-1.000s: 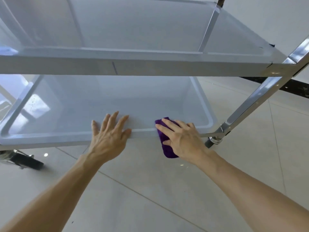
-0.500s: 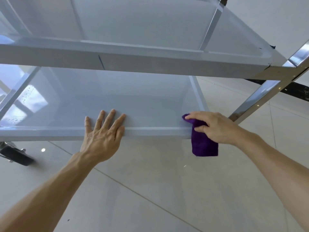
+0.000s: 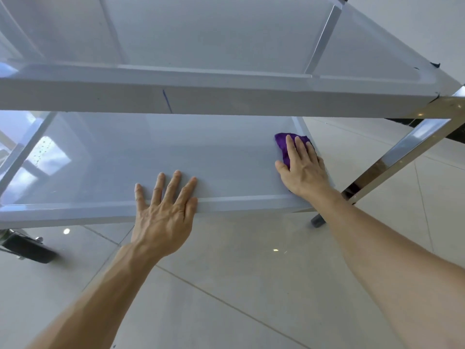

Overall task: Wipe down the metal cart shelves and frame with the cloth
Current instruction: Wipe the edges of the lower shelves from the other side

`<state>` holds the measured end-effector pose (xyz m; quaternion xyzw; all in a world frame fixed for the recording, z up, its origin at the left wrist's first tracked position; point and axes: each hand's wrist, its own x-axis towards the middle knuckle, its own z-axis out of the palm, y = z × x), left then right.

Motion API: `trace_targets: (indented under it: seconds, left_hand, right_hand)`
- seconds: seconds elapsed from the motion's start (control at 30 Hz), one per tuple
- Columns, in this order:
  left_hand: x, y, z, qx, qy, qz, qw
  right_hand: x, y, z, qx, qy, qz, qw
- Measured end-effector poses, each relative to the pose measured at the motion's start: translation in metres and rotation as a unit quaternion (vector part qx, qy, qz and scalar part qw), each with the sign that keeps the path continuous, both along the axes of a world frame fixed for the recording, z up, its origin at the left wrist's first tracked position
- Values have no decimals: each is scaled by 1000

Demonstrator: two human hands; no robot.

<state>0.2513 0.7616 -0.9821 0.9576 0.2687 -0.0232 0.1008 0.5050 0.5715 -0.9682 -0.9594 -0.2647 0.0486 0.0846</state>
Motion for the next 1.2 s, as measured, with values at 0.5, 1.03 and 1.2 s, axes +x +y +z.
trace_targets:
  seconds: [0.5,1.03,1.2]
  left_hand:
    - [0,3,-6,-5,-36,10,999]
    - [3,18,-9,-46,5,-11,999]
    - [-7,27,10,-102,-90,-24,990]
  right_hand:
    - [-94,75,-1,85,23,308,947]
    - [-47,-104,12,35,-56,227,972]
    - [-52,-103,36,122,72,159,977]
